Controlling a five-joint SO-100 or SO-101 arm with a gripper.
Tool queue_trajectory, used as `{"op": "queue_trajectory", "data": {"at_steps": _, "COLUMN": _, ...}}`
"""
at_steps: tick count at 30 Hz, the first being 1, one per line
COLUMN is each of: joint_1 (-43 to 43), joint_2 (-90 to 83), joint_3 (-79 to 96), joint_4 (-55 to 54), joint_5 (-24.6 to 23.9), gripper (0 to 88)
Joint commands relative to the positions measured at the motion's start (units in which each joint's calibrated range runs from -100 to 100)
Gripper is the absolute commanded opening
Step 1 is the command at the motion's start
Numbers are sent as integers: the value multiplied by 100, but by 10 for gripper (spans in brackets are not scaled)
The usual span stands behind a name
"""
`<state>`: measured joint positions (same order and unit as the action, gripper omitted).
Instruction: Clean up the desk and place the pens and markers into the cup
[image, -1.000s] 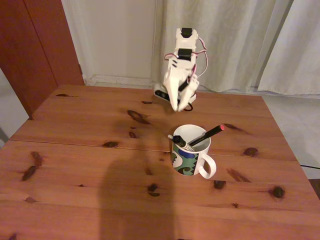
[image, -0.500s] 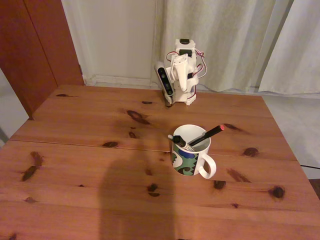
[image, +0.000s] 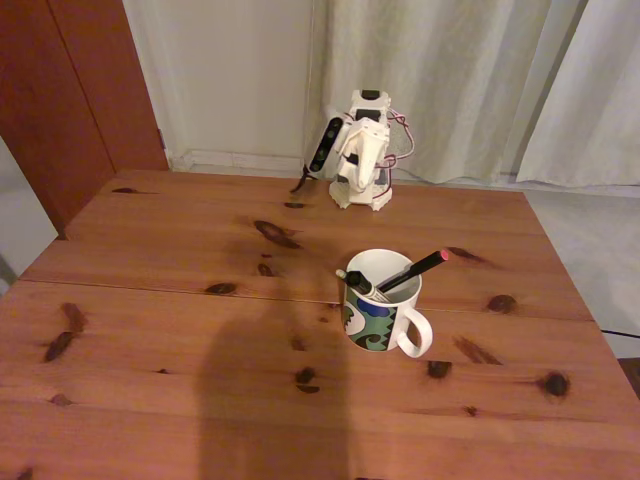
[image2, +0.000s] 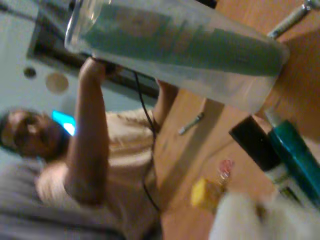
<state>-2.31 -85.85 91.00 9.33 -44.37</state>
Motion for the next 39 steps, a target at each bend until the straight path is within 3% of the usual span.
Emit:
{"op": "queue_trajectory", "data": {"at_steps": 1, "joint_1": 131, "joint_2": -422, "joint_3": 17, "joint_4": -69, "joint_5": 351, "gripper": 9}}
{"op": "queue_trajectory", "data": {"at_steps": 13, "joint_1": 324, "joint_2": -1217, "joint_3": 296, "joint_4": -77, "joint_5": 1451, "gripper": 9}}
{"op": "queue_trajectory", "data": {"at_steps": 25, "joint_1": 227, "joint_2": -1233, "joint_3": 603, "joint_4": -146, "joint_5": 3143, "gripper": 11}}
{"op": "queue_trajectory", "data": {"at_steps": 39, "joint_1": -1011, "joint_2": -1233, "joint_3": 855, "joint_4": 508, "joint_5": 3232, "gripper": 11}}
